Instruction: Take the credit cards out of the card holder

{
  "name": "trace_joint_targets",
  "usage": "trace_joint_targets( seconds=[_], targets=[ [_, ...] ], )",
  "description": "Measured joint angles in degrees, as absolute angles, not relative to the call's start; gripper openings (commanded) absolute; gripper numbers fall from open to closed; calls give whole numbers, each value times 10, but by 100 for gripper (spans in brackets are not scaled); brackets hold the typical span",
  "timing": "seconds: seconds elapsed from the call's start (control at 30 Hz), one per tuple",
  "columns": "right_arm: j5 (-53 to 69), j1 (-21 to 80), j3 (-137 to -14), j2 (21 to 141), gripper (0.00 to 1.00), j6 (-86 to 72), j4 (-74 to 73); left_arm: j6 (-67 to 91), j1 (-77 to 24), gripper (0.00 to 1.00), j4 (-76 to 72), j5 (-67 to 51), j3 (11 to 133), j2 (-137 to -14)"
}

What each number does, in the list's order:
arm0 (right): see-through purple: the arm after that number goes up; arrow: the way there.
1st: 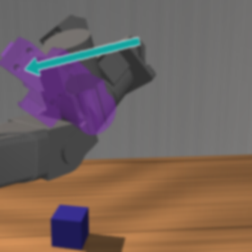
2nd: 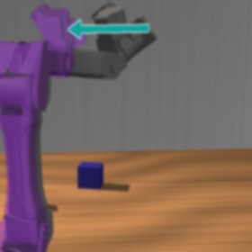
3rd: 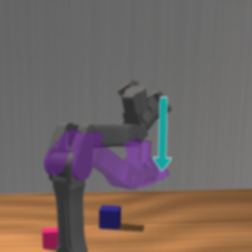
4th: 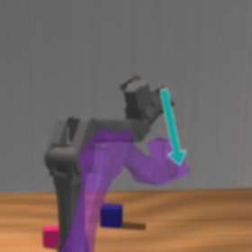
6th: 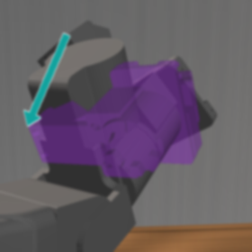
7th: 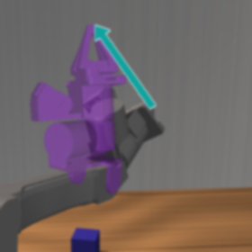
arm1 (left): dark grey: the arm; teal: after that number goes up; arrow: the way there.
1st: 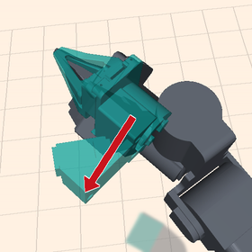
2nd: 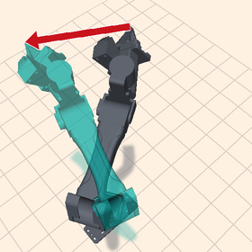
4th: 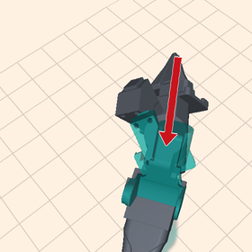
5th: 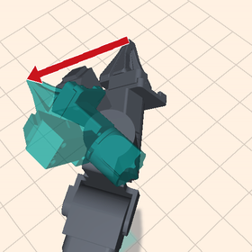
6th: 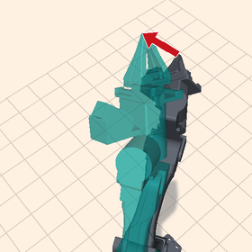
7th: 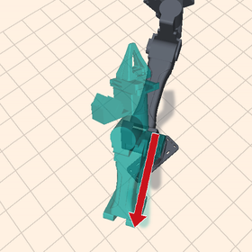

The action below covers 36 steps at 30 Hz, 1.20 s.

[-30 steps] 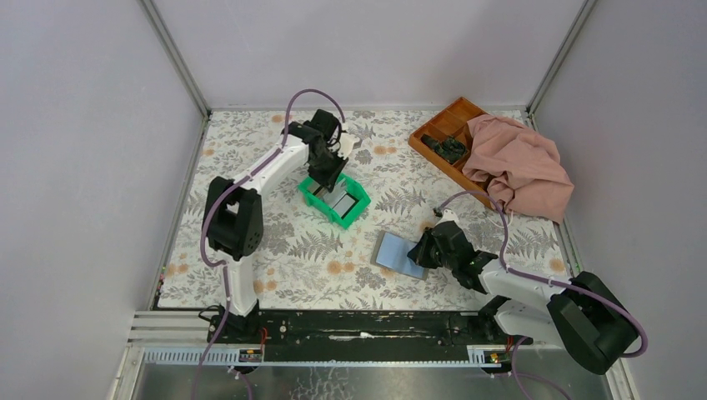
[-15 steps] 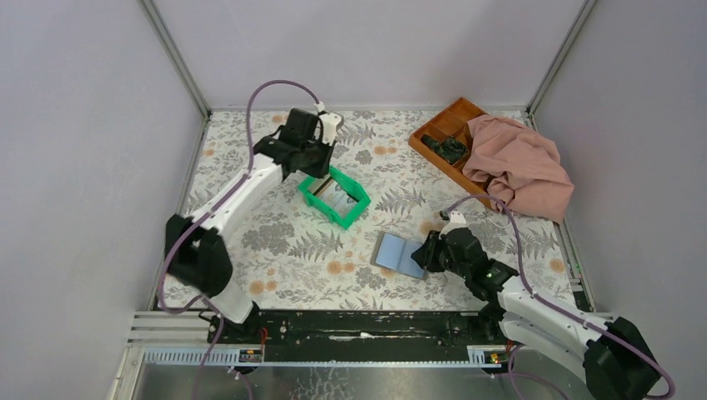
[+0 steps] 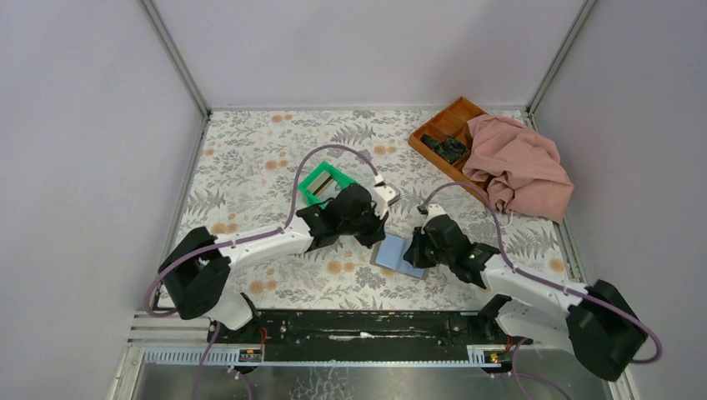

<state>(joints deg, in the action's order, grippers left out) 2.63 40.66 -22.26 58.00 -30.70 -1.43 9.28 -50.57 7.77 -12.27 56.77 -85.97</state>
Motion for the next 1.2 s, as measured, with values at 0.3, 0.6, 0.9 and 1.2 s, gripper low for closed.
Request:
trace_joint_targets(
  seconds=[0.3,0.6,0.9,1.2],
  targets=[
    [26,420,-235,649,24,-336,6,164,-517,77,7,-26,406,-852],
    [-42,420,-235,508,83,-352,-67,227,-517,100,-82,14,350,-816],
    [-117,420,-235,482,57,-347,-136,254,-517,100,-119,35,333,-718],
    [-140,420,-245,489,63,-333,-152,254,-517,100,-128,43,319,-698]
  ],
)
